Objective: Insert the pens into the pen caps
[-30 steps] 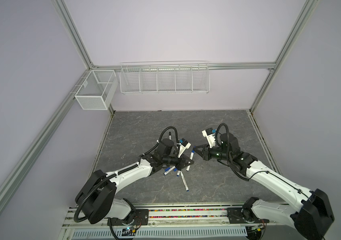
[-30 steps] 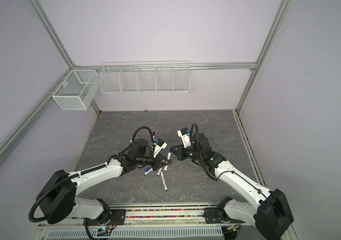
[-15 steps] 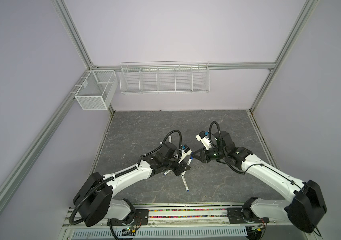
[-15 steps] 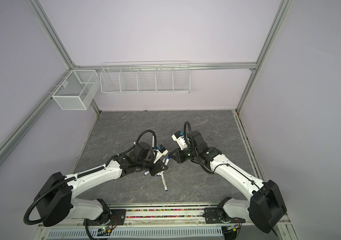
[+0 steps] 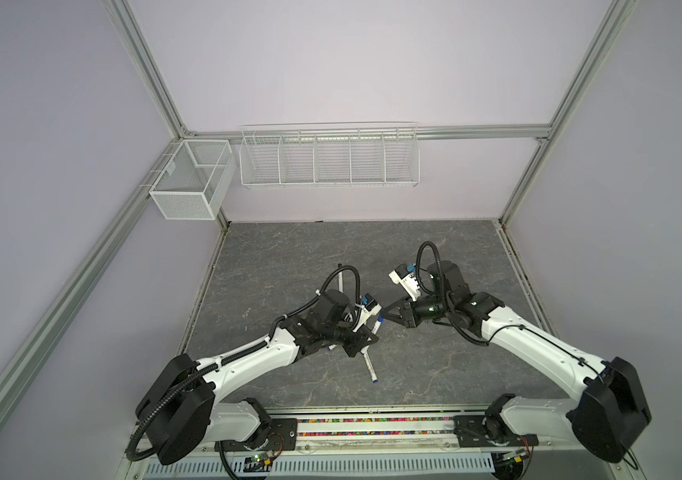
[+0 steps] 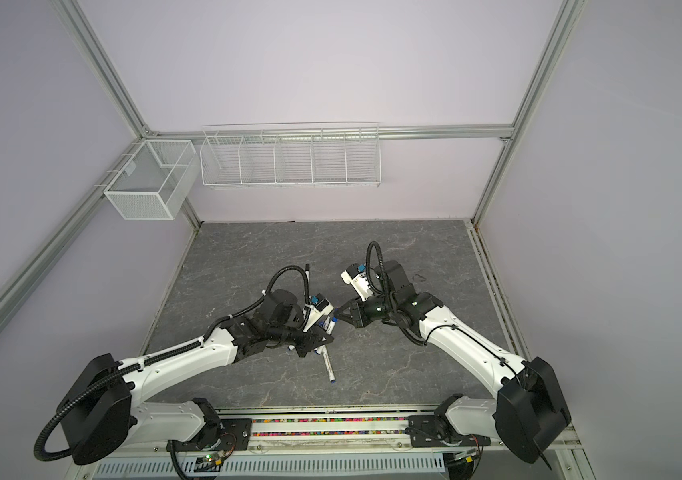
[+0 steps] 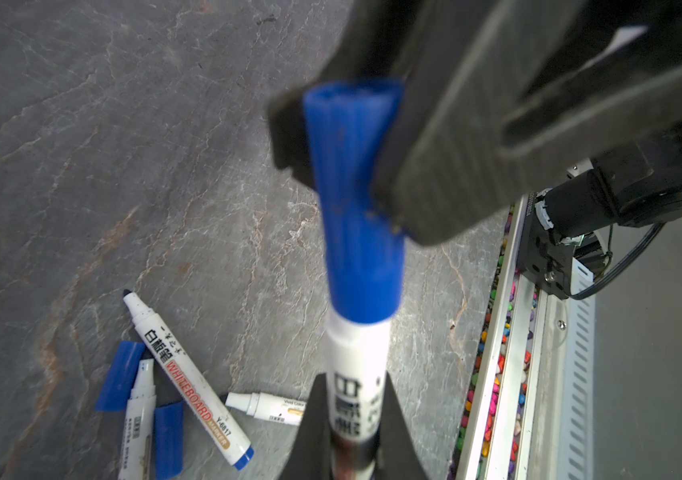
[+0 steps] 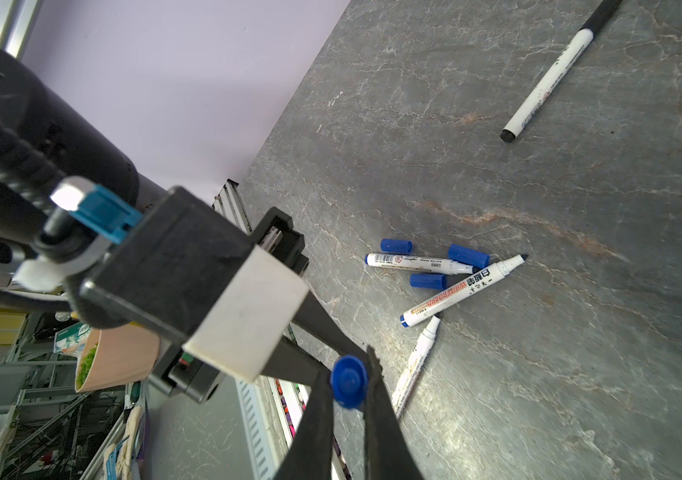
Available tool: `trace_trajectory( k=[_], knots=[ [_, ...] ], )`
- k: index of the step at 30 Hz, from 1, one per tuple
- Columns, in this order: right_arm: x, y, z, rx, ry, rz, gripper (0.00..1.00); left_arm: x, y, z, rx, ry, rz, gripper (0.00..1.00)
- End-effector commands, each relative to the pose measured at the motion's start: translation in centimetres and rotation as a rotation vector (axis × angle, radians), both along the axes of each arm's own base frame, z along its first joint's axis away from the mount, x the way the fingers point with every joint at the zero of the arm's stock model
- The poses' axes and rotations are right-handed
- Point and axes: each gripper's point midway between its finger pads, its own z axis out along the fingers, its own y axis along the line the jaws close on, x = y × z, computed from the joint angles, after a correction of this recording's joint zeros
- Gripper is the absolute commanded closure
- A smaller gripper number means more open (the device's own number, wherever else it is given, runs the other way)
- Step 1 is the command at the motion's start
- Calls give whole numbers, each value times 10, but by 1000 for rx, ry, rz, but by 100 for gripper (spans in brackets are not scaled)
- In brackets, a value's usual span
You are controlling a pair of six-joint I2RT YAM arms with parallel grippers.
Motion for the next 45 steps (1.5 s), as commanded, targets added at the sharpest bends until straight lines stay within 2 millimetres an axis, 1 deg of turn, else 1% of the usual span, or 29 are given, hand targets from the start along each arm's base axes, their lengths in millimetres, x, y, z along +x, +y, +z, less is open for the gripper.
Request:
trace_trajectory(
  k=[1,7,12,13,14,20,26,31,35,39,43,45],
  knots=[
    [-61,3,-10,41,251,192,91,40,-14,61,-182,-208,90,100],
    [-64,-1,-17,27,301,194,91,35,-14,65,-201,-223,68,100],
    [-66,-3,-19,22,312,201,91,27,-16,69,-224,-225,23,100],
    [-69,-5,-27,11,334,199,91,25,-17,71,-236,-225,10,100],
    [-71,-6,-29,9,339,201,91,22,-18,73,-248,-224,-2,100],
    [-76,-4,-26,22,326,229,91,18,-20,89,-321,-220,-10,100],
    [-86,-2,-29,4,324,257,91,20,-21,95,-337,-222,-4,100],
    [-94,-2,-40,-43,337,273,91,26,-20,100,-354,-221,20,100],
    [-102,0,-50,-69,353,283,91,33,-17,114,-405,-231,44,100],
    [-106,1,-61,-94,384,281,91,40,-15,134,-469,-261,64,100],
    [-105,0,-61,-97,369,273,91,43,-15,147,-491,-276,74,100],
    [-105,-1,-64,-104,375,270,91,47,-12,154,-517,-287,102,100]
  ],
)
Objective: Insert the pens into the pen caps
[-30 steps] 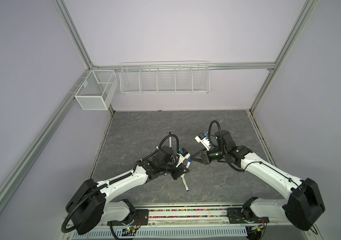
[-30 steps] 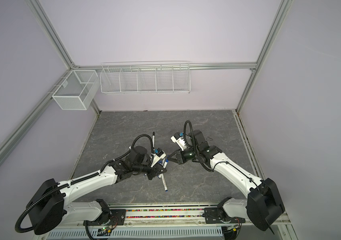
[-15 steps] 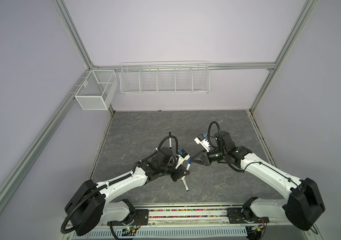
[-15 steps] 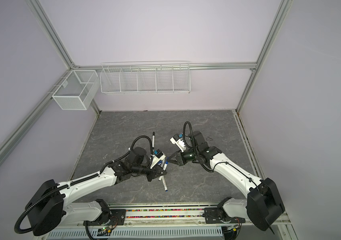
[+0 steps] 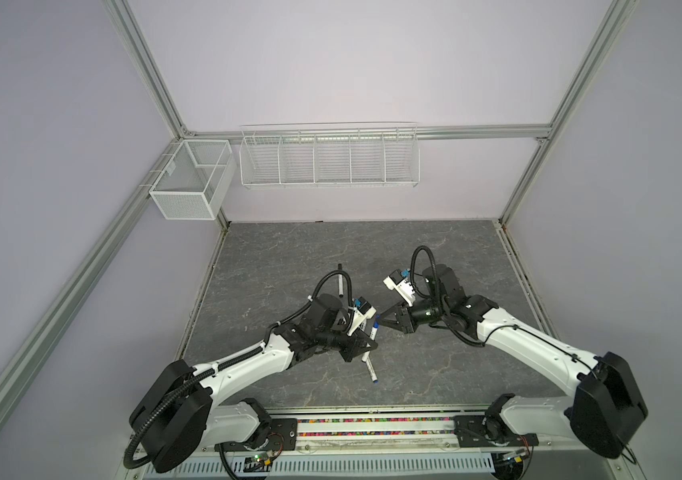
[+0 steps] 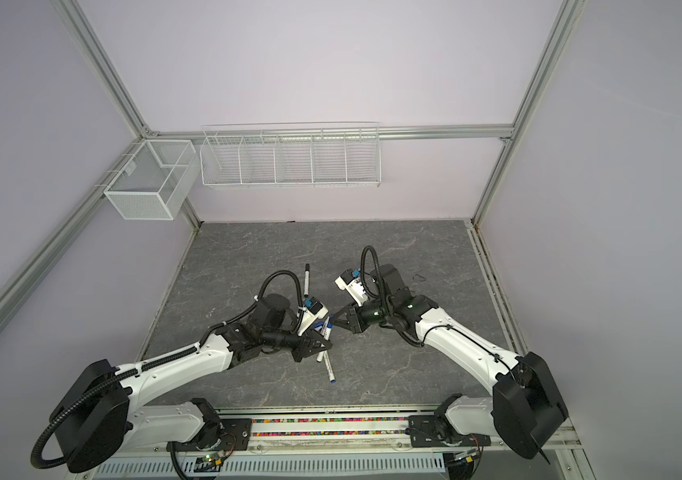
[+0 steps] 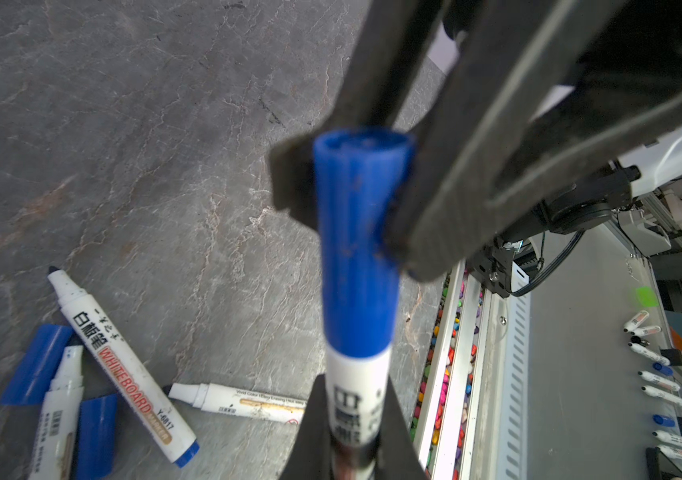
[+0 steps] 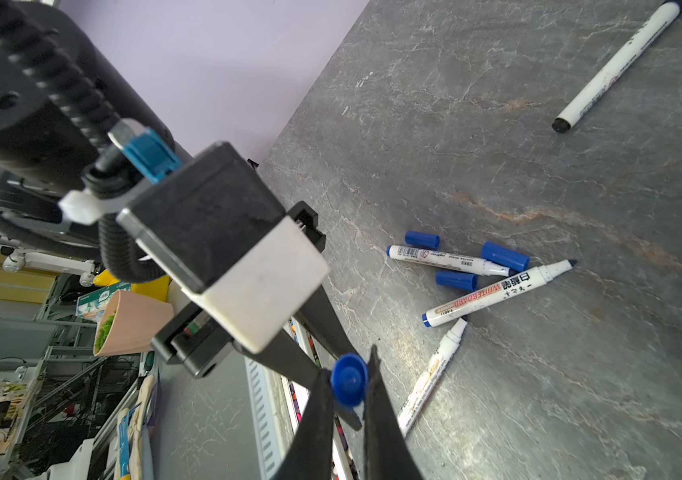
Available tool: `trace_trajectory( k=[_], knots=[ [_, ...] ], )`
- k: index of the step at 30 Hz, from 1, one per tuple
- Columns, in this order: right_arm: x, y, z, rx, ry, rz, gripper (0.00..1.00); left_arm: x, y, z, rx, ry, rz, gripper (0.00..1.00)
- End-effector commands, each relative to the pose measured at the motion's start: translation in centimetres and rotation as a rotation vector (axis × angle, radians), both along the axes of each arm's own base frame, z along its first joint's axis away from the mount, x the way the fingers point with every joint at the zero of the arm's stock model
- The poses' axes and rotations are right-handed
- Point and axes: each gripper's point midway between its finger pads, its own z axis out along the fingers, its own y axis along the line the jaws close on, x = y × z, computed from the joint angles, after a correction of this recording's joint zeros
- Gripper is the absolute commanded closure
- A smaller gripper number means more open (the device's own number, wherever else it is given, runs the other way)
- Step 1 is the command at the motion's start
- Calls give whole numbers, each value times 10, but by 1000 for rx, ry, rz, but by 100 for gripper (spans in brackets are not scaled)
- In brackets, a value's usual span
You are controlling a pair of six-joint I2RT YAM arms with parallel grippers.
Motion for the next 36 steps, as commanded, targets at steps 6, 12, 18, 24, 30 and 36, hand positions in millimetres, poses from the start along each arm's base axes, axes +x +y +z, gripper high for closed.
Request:
trace_trajectory(
  k=[6,12,18,24,30,36],
  knots=[
    [-78,-23,-81,-250,370,112,90,79,4,163,-483,-370,266,100],
    [-33,-20,-58,-174,250,-49,76,90,4,108,-313,-268,315,100],
    [40,-41,-12,-79,79,-401,43,116,6,49,-176,-92,436,100],
    [52,-61,-13,-137,36,-502,44,171,26,-5,114,24,639,100],
    [46,-71,-30,-184,66,-531,45,215,43,-47,262,116,721,100],
    [43,-78,-37,-220,71,-546,45,236,46,-84,445,133,709,100]
  ],
)
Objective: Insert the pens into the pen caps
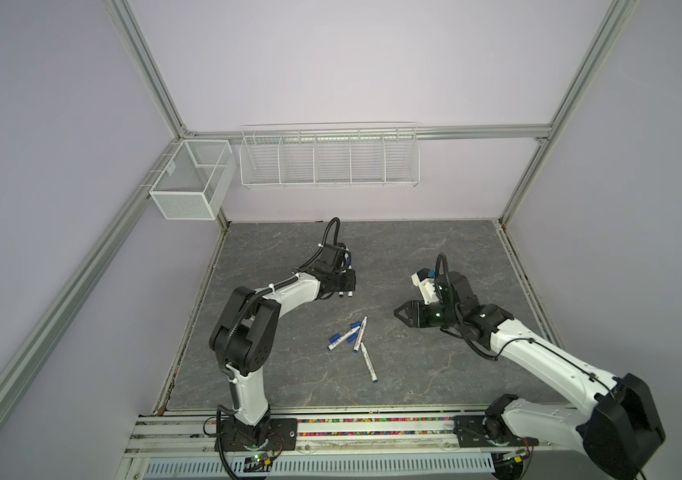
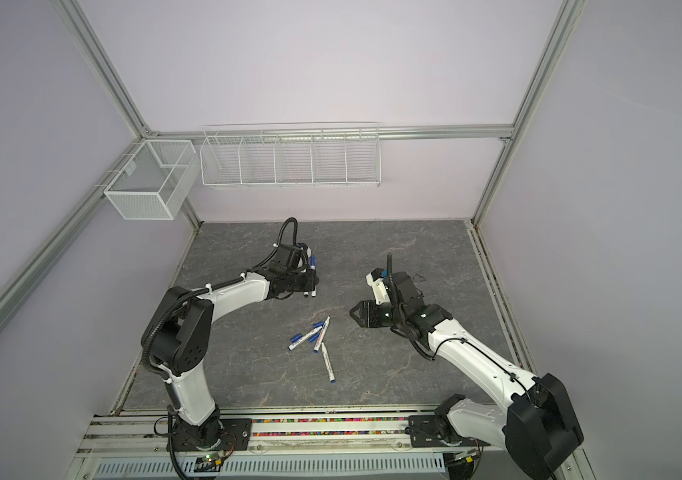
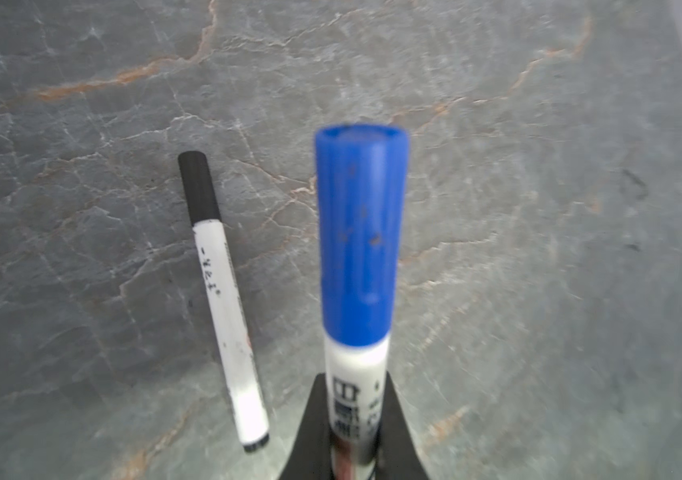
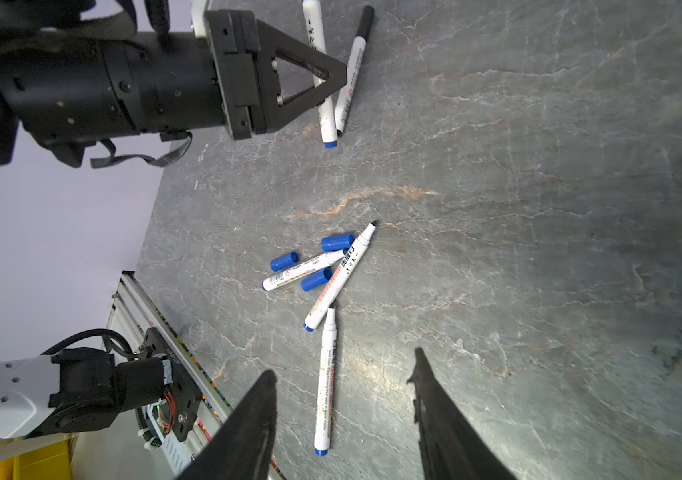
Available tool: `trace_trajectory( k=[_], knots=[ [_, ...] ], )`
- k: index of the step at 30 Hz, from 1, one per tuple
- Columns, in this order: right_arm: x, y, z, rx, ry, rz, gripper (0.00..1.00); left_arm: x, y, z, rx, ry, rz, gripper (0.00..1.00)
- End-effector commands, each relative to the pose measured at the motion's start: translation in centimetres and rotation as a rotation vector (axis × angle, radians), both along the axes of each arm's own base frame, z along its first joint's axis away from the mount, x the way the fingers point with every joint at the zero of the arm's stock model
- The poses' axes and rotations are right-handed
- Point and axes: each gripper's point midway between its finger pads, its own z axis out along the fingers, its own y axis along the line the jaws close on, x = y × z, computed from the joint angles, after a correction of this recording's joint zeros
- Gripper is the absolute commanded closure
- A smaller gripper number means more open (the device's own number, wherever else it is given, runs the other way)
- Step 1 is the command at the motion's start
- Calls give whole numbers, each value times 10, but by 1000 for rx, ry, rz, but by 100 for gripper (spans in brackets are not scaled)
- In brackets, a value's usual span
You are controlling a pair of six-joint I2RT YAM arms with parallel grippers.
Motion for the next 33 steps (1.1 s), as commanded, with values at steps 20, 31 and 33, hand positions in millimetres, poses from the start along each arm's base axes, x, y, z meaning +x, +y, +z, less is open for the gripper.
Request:
trace_trajectory(
  k=[20,31,33],
  knots=[
    [-5,-14,-10,-45,18,-33,47,9,3,-37,143,119,-4,69],
    [-6,-15,-14,-60,25,-29,47,11,-5,-8,72,74,-2,64],
    [-6,-16,-14,-64,23,-30,47,9,-1,2,71,50,4,61]
  ],
)
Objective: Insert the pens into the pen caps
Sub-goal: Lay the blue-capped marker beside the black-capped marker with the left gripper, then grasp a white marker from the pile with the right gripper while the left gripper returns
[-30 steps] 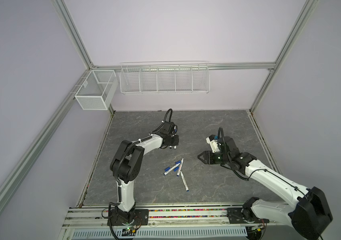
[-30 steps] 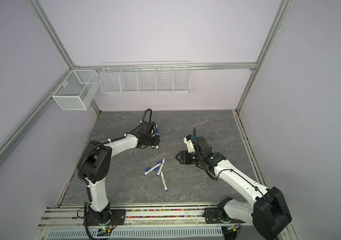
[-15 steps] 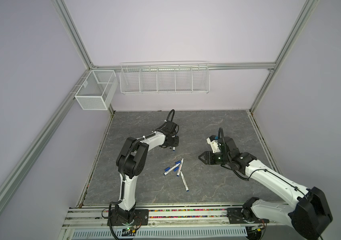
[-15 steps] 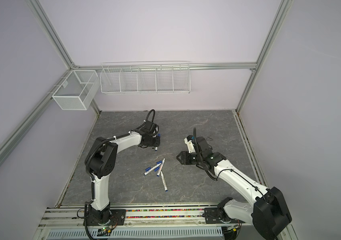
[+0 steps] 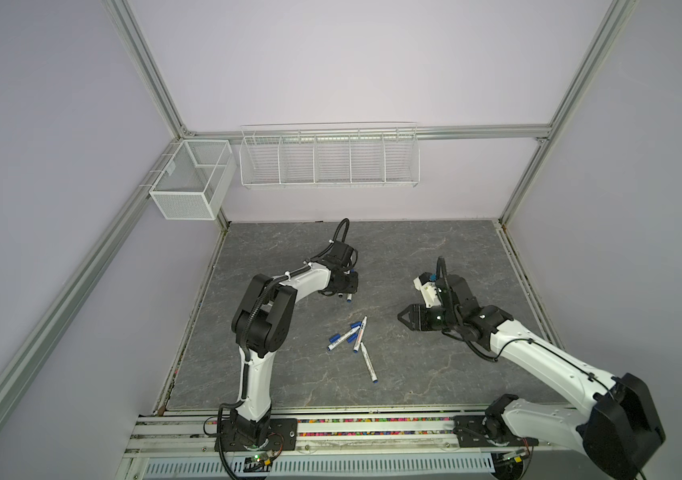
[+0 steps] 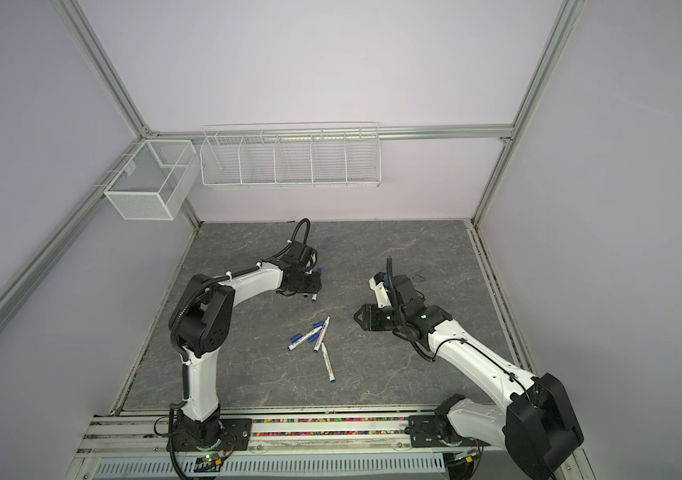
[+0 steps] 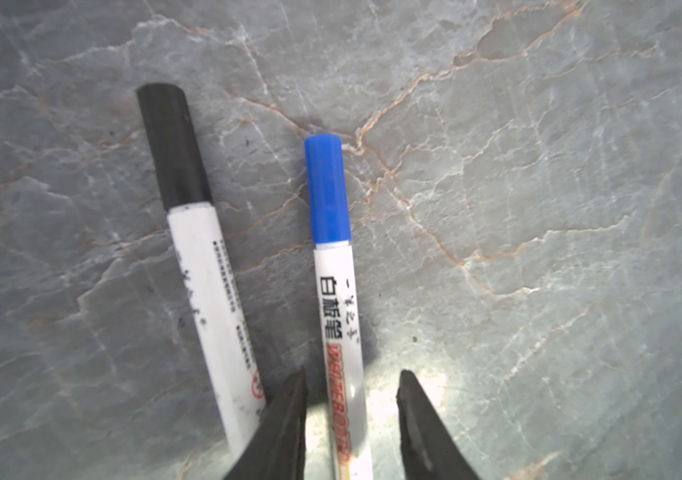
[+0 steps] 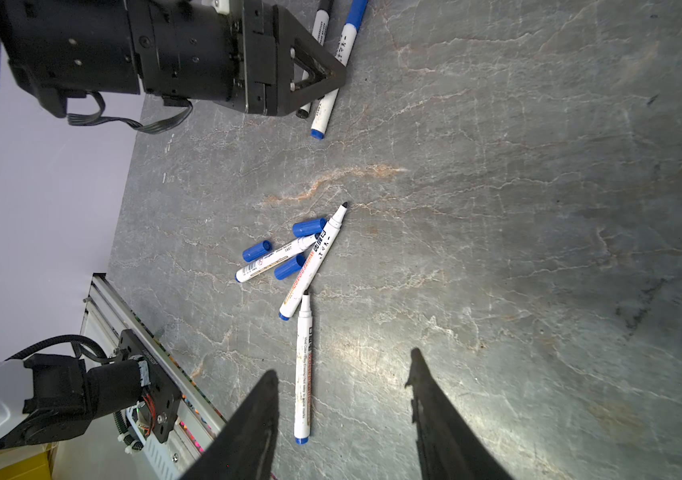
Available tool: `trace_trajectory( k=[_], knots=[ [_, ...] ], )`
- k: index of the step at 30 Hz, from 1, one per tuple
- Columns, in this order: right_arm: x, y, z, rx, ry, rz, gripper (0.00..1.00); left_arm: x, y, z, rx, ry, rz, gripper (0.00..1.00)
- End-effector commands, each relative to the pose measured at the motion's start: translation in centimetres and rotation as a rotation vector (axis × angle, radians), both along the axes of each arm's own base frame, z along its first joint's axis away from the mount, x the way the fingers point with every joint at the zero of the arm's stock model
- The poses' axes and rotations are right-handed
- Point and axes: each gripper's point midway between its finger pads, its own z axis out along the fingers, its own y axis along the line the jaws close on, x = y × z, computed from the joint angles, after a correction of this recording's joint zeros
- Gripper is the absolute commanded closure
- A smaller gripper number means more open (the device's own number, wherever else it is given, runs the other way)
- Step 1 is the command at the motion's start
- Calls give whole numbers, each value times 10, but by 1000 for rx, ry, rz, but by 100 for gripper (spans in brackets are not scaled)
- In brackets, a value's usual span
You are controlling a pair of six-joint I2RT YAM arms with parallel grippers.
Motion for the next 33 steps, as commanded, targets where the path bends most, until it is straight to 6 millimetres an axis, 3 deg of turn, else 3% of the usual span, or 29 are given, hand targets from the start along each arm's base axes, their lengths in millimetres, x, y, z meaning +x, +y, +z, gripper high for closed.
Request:
trace_trajectory(
  k=[1,6,13,16,19,23,28,33],
  knots=[
    [-3,-7,-1,-17,-7,-7,47,1,-1,38,-39,-77,7,61],
    [-4,-8,-3,-25,-13,2,47,-38,15,53,18,-125,-23,59],
    [-5,-6,-10,-36,-2,22,47,-138,42,31,154,-47,-141,57],
    [-4,-4,-13,-36,6,30,47,-167,56,25,134,-1,-140,56],
    [-3,-1,-16,-34,13,40,47,-188,56,22,83,27,-197,55],
    [-2,8,-15,-9,26,61,48,-192,57,19,67,39,-173,55],
    [-10,29,-16,-40,22,142,49,-183,57,31,55,-4,-139,55],
    [-15,60,-17,-98,17,242,49,-166,81,46,85,-65,14,54]
  ],
)
